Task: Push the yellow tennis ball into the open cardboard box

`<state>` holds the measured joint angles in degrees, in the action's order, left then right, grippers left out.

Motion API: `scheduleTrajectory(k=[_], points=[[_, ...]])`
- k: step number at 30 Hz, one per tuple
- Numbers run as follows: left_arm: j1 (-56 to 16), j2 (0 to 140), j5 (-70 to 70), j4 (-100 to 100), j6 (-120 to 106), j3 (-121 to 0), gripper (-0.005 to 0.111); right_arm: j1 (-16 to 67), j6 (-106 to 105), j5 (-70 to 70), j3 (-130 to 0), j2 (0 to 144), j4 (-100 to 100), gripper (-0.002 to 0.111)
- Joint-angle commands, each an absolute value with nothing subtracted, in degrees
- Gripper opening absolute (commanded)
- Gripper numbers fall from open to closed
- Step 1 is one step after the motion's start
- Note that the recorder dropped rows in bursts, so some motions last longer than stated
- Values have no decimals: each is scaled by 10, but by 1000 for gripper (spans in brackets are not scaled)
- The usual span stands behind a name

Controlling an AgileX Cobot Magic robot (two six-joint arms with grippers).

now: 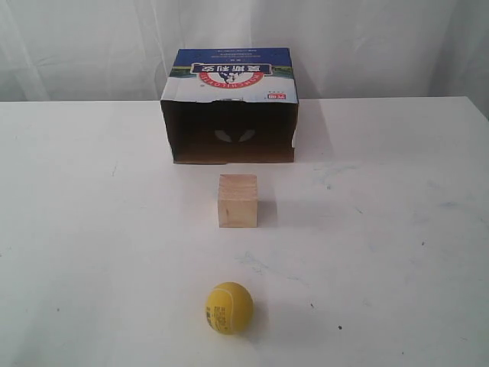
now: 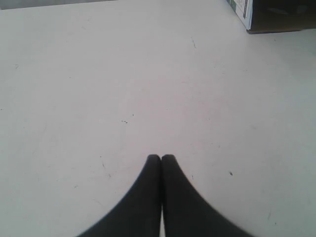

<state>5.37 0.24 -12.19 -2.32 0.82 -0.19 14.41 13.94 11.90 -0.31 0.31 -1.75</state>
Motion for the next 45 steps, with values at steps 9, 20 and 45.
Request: scheduleTrajectory(k=[9,20,45], points=[[50,0,-121,-30,6,0,0,142,133,-81,0,0,-28,0],[50,0,-121,-30,6,0,0,142,138,-45,-36,0,-88,0],[50,0,-121,-30,6,0,0,142,138,151,-36,0,-87,0]])
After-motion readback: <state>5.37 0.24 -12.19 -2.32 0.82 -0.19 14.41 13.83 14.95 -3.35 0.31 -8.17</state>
